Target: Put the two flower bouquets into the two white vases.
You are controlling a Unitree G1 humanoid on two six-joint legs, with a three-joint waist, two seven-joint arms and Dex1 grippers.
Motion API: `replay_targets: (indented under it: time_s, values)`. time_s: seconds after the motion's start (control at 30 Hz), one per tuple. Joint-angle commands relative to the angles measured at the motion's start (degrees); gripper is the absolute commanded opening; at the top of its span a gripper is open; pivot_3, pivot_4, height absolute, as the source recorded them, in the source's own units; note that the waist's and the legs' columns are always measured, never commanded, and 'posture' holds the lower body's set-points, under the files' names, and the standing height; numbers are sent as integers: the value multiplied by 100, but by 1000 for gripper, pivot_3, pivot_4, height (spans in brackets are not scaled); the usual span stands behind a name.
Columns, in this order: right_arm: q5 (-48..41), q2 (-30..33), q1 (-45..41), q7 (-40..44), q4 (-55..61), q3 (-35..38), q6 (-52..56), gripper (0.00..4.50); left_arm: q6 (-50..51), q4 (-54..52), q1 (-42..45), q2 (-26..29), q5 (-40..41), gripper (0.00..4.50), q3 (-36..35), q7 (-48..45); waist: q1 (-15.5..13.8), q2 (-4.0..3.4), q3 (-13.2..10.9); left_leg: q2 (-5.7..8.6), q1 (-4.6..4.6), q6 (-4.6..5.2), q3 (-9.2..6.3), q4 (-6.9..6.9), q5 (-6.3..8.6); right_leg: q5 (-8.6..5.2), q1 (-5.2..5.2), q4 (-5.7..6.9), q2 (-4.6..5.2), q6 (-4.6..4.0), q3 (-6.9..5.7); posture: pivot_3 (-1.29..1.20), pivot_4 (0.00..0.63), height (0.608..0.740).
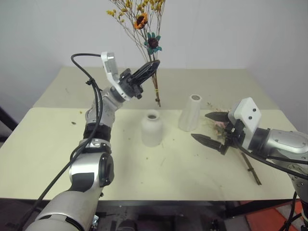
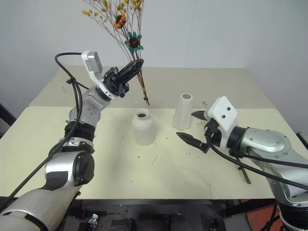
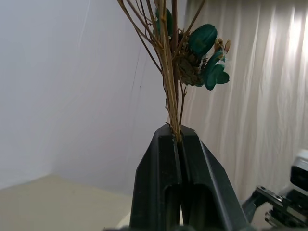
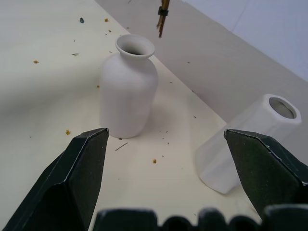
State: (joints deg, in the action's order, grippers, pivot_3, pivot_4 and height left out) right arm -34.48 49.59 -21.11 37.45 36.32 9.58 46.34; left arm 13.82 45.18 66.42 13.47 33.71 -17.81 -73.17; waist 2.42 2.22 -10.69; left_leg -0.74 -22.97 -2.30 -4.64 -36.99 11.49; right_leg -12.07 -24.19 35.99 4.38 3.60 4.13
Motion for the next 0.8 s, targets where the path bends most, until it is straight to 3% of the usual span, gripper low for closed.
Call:
replay_targets:
  time_s: [0.03, 0.8]
  values:
    - [45, -69, -56, -24, 34, -8, -151, 4500, 152, -556, -85, 69, 101, 23, 86, -6, -2, 0, 0, 0, -1, 0, 0, 0, 0, 0, 0, -2, 0, 0, 0, 0, 150, 740]
    - [84, -78, -95, 18, -68, -54, -155, 4500, -197, -585, -548, 214, -319, 23, 566, -126, -3, 0, 0, 0, 0, 0, 0, 0, 0, 1, 0, -1, 0, -2, 0, 0, 150, 740]
